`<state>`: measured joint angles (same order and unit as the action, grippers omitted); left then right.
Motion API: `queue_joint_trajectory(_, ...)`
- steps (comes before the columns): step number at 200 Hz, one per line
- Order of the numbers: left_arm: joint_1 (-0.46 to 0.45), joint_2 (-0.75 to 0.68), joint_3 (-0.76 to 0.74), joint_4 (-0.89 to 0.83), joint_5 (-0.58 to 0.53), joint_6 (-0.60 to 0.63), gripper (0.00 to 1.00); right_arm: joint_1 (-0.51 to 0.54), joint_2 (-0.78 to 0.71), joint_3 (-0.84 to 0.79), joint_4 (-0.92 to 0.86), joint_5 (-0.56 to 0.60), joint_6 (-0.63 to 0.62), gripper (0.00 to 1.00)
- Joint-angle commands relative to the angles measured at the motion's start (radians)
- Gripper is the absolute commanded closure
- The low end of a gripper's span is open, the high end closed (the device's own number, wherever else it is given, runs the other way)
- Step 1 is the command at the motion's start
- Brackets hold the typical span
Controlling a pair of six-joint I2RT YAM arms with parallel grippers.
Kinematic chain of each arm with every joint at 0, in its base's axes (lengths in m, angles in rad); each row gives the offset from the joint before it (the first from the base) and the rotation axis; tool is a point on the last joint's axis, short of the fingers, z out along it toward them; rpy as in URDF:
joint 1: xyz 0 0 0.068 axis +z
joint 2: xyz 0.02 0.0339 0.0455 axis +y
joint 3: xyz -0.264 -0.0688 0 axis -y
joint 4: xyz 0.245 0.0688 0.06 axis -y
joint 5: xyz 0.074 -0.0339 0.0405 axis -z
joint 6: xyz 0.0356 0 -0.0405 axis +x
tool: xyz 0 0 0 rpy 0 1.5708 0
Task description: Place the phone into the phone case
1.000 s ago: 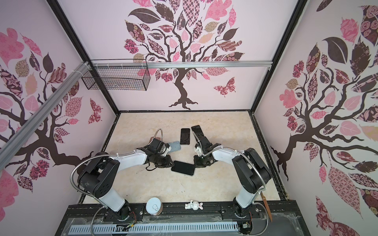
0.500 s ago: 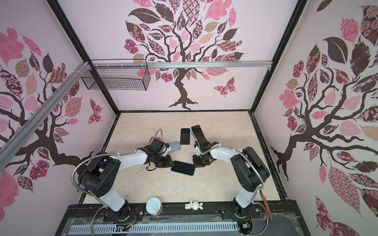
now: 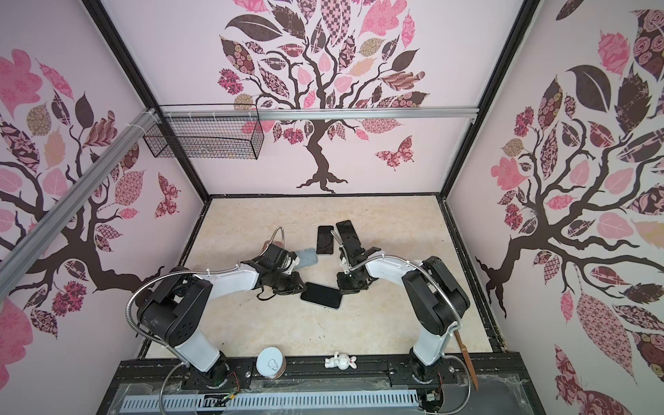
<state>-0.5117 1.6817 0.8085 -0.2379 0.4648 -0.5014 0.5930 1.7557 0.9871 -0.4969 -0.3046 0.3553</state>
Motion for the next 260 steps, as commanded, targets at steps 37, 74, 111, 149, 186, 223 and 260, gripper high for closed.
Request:
queue_joint_trajectory(37,-0.023,0.007,-0.029,0.073,0.007,-0.018,0.79,0.058,0.149,-0.030,0.017,0.224,-0.035,0.87)
queue_joint_trajectory(74,-0.022,-0.009,-0.025,0.049,-0.019,-0.012,0.79,0.065,0.139,-0.003,-0.022,0.263,-0.043,0.86)
queue_joint_trajectory(111,-0.021,-0.030,-0.026,0.025,-0.046,-0.003,0.79,0.076,0.134,0.005,-0.023,0.240,-0.050,0.85)
queue_joint_trajectory(149,-0.015,-0.067,-0.032,0.010,-0.062,-0.006,0.78,0.080,0.068,0.023,-0.039,0.233,-0.064,0.84)
queue_joint_trajectory(186,0.022,-0.146,-0.055,-0.009,-0.064,-0.015,0.72,0.078,-0.027,0.091,-0.055,0.200,-0.149,0.71)
queue_joint_trajectory(223,0.067,-0.291,-0.103,-0.045,-0.122,-0.016,0.38,0.078,-0.118,0.127,-0.008,0.160,-0.290,0.15)
queue_joint_trajectory(260,0.091,-0.424,-0.117,-0.158,-0.281,-0.026,0.32,0.080,-0.175,0.108,0.066,0.013,-0.438,0.05)
